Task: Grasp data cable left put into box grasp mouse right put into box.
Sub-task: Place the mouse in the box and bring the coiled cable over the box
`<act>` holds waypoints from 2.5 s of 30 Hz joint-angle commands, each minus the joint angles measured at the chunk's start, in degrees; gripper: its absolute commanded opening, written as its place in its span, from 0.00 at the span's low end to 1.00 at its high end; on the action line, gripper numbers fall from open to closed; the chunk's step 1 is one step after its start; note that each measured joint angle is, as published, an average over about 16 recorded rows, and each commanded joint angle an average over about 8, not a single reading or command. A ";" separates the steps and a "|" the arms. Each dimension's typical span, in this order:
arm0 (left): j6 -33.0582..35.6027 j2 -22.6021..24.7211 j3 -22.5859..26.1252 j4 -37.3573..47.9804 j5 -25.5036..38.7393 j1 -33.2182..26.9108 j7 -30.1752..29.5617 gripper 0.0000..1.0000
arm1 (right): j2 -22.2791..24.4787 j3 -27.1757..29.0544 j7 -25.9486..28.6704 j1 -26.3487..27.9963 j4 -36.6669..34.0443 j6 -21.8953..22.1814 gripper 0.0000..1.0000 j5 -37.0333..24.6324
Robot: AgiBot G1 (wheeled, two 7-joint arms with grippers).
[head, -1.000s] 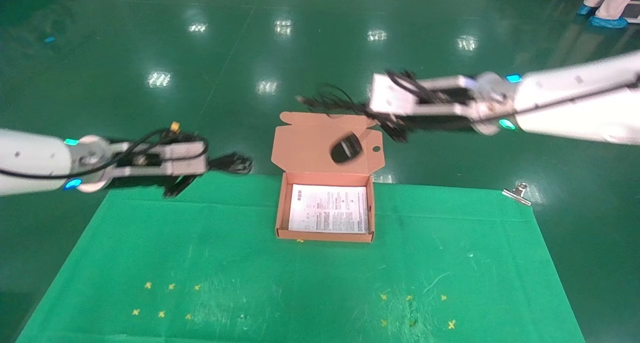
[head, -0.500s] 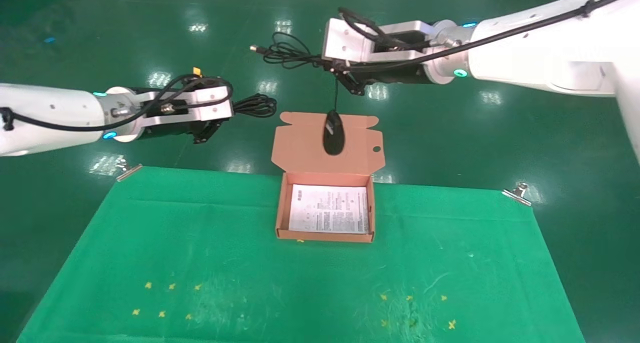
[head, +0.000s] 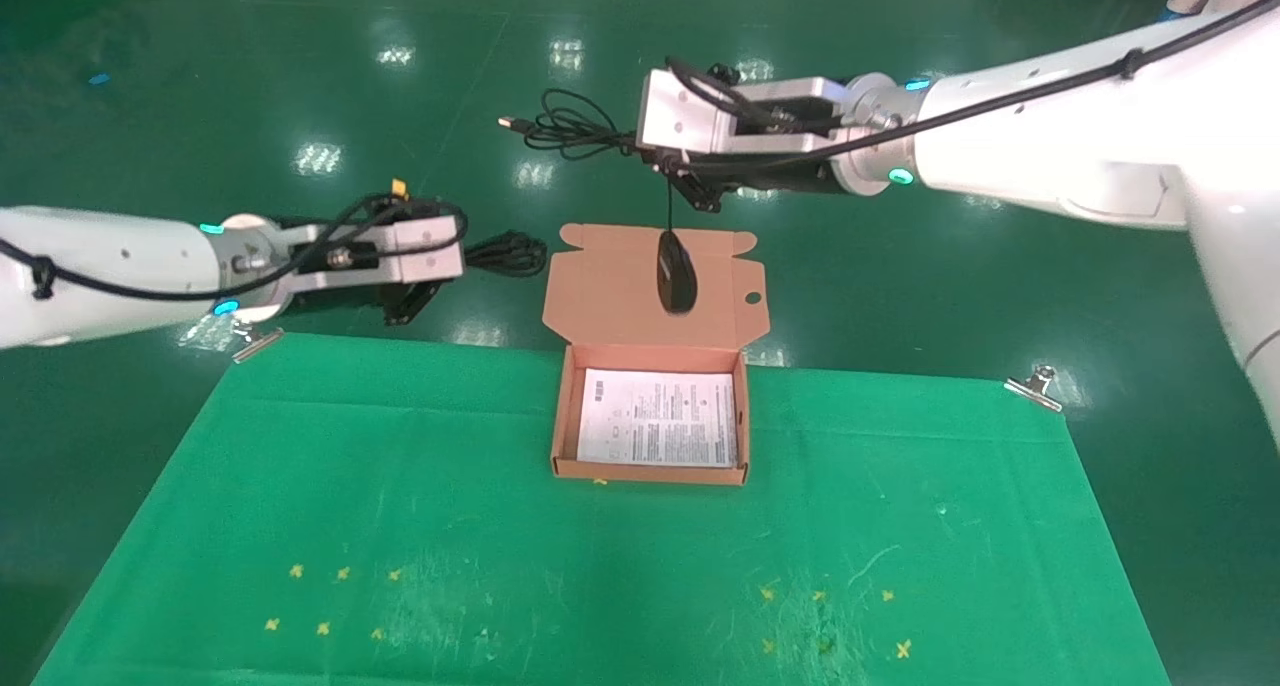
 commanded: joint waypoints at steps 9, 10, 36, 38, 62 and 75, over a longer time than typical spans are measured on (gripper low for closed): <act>1.58 -1.20 1.75 -1.41 4.24 2.19 -3.45 0.00 | -1.56 -1.29 -2.32 -2.51 -2.88 2.59 0.00 0.61; 1.84 -1.51 1.95 -1.81 5.05 2.43 -4.26 0.00 | -1.75 -1.69 -2.51 -2.91 -3.23 2.73 0.00 0.81; 11.50 -7.84 4.08 -16.29 19.71 6.03 -22.58 0.00 | -2.98 -26.65 7.72 -12.31 -1.69 15.04 0.00 17.85; 11.55 -7.87 4.08 -16.47 19.82 6.08 -22.74 0.00 | -2.93 -28.68 10.27 -12.35 -3.74 16.01 0.03 19.08; -4.01 7.25 6.21 -0.63 14.01 8.07 -11.01 0.00 | 10.71 -33.19 17.91 -10.05 2.98 17.32 1.00 20.36; -11.85 15.26 6.87 11.17 9.07 7.36 -1.71 0.00 | 20.04 -33.72 22.02 -9.83 12.44 17.44 1.00 18.35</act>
